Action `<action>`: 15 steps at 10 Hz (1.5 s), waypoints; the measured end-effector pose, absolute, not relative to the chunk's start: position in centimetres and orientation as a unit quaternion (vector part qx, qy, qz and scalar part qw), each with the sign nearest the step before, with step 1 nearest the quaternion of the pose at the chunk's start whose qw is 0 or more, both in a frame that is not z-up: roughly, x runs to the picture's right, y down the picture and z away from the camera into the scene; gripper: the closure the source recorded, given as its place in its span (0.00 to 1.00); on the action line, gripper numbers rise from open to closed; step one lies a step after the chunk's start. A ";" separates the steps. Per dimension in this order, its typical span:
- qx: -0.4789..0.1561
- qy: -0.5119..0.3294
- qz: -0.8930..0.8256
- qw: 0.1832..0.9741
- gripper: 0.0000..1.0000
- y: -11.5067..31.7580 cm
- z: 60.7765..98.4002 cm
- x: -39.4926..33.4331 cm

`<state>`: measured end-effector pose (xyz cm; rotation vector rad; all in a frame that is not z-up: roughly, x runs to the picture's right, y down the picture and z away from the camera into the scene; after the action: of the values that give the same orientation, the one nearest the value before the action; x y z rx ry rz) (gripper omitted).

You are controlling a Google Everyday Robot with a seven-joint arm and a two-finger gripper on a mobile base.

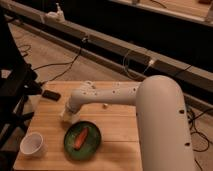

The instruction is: Wipe the white sponge on the table

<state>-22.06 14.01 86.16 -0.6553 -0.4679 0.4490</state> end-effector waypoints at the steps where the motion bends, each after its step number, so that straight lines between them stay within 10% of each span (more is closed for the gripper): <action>1: -0.321 -0.230 0.227 0.890 1.00 14.0 86.7 -21.8; 15: -0.286 -0.211 0.325 0.876 1.00 9.0 91.0 -12.6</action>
<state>-12.59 9.00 91.00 -0.5978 -0.4402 0.6788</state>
